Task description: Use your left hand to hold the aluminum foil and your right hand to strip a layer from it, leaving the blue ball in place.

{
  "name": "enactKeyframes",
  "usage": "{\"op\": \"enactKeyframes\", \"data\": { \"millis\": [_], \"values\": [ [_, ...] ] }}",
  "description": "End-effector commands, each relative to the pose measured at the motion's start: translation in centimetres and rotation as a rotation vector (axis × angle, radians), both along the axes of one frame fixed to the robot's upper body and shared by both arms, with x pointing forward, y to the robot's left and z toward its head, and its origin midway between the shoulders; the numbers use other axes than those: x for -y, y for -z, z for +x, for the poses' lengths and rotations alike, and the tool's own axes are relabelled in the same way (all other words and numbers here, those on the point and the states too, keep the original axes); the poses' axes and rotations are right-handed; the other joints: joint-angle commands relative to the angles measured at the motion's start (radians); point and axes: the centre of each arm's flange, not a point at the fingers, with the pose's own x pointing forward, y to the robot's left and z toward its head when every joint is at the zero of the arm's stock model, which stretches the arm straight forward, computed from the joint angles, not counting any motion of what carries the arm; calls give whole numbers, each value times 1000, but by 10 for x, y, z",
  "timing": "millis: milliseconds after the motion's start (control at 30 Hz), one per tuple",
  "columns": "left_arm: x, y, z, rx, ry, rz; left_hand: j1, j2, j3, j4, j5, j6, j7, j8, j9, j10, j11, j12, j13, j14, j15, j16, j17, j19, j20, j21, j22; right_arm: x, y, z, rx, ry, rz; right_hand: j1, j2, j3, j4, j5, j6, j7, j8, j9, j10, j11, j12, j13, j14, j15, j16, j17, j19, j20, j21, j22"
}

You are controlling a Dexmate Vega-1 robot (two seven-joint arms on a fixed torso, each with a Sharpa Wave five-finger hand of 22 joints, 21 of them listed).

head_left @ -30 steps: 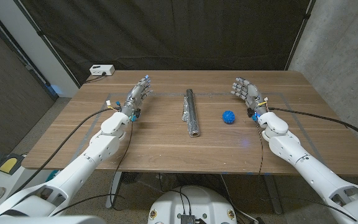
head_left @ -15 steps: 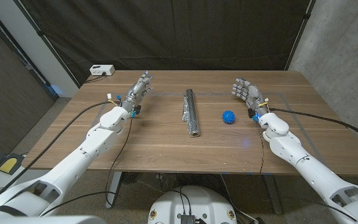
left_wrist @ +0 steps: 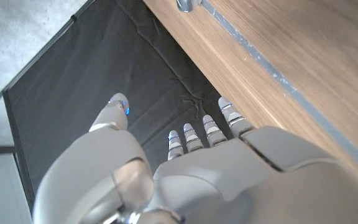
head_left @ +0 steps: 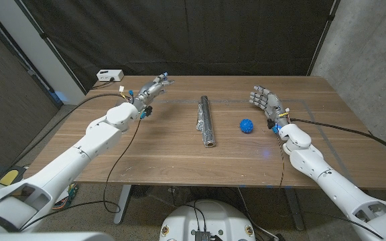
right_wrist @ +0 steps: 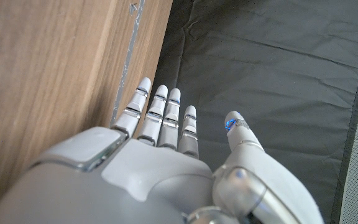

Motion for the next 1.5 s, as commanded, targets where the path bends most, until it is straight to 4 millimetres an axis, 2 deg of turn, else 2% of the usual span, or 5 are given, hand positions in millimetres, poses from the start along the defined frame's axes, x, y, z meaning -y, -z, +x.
{"op": "enactKeyframes", "data": {
  "millis": [33, 500, 833, 1067, 1500],
  "values": [
    [13, -40, -14, -12, -113, 230, 18, -2, 3, -4, 8, 10, 4, 4, 5, -1, -7, 7, 5, 12, -27, 3, -1, 9, 8, 6, 4, -7, 13, 2, 25, -14, 13, -7, -1, 2, 5, 7, 8, 0, 2, 3, 10, 0, 3, 5, 10, 3, 3, 3, 0, 6, -1, 2],
    [36, -88, -27, 16, -170, 461, 52, -11, -2, -7, 10, 22, 15, 3, 5, 21, -10, 14, 4, 0, -42, -1, -1, 15, 0, 9, 6, -10, 41, -7, 59, 2, 77, -13, -2, 2, 7, 7, 11, 2, 1, 3, 14, 1, 3, 6, 10, 8, 2, 3, 0, 7, -2, 2],
    [57, -114, -34, 22, -182, 642, 83, -26, -8, -13, 15, 35, 7, 4, 5, 33, -24, 15, 4, -12, -52, -3, -2, 21, -17, 10, 5, -14, 53, -19, 78, 20, 101, -14, -2, 2, 7, 7, 13, 2, 0, 3, 18, 1, 4, 6, 9, 9, 0, 3, -1, 8, -2, 2],
    [70, -130, -40, 14, -197, 779, 116, -31, -9, -16, 20, 47, -6, 5, 5, 64, -36, 24, 4, -9, -67, 1, -3, 17, -25, 7, 4, -16, 57, -25, 89, 31, 110, -15, -2, 2, 7, 7, 13, 2, -1, 3, 19, 2, 4, 6, 10, 8, 0, 3, -1, 8, -3, 3],
    [109, -161, -53, 18, -253, 1114, 192, -48, -12, -23, 33, 40, -28, -5, 6, 69, -29, 19, 4, -27, -84, -6, -4, -13, -39, -11, 1, -24, 52, -31, 116, 49, 112, -17, -3, 3, 6, 7, 15, 1, -2, 3, 23, 0, 4, 7, 14, 8, 0, 3, 0, 7, -2, 3]
  ]
}}
